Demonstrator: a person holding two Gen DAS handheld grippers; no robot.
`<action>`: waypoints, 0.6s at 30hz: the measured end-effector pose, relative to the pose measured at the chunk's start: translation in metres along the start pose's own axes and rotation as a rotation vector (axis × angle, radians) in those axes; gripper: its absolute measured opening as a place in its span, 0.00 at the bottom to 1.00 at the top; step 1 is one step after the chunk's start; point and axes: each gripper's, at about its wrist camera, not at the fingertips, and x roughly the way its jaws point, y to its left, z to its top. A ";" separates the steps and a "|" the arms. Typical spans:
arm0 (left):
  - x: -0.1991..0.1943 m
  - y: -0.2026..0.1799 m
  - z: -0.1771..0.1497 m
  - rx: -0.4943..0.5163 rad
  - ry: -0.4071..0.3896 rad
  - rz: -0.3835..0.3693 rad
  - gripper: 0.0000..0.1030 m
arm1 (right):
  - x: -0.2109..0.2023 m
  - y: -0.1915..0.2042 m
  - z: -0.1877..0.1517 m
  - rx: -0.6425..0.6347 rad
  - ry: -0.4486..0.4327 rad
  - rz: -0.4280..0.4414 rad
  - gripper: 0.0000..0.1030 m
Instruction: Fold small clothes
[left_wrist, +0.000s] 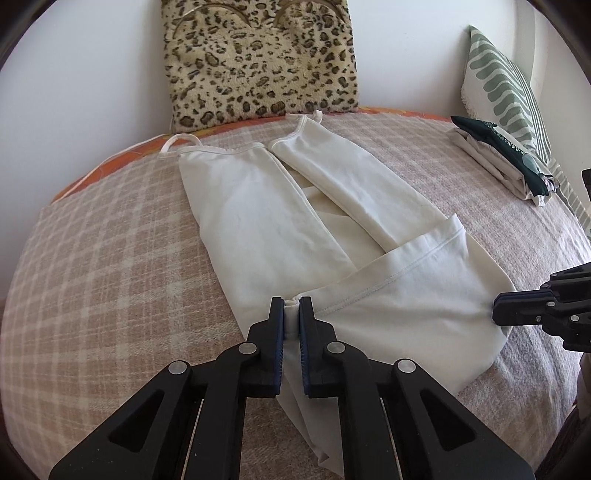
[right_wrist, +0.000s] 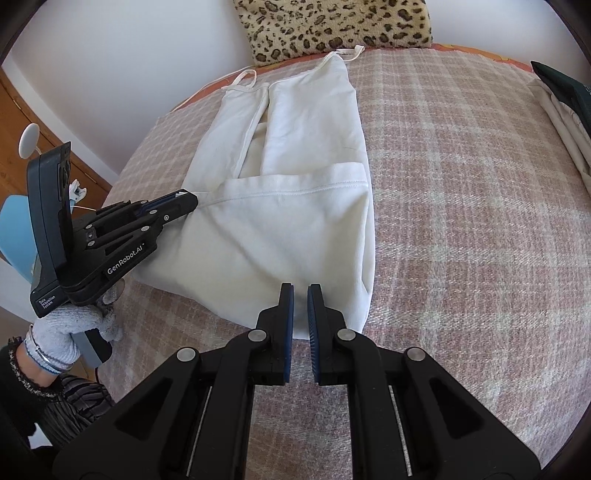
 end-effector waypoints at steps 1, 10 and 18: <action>0.000 0.000 0.001 0.009 -0.004 0.014 0.10 | -0.001 0.001 0.000 -0.007 -0.010 -0.018 0.08; -0.049 0.023 -0.001 -0.089 -0.051 0.013 0.24 | -0.008 0.019 0.016 -0.099 -0.099 0.066 0.08; -0.054 -0.031 -0.017 0.012 0.001 -0.209 0.23 | 0.030 0.023 0.046 -0.090 -0.072 0.152 0.08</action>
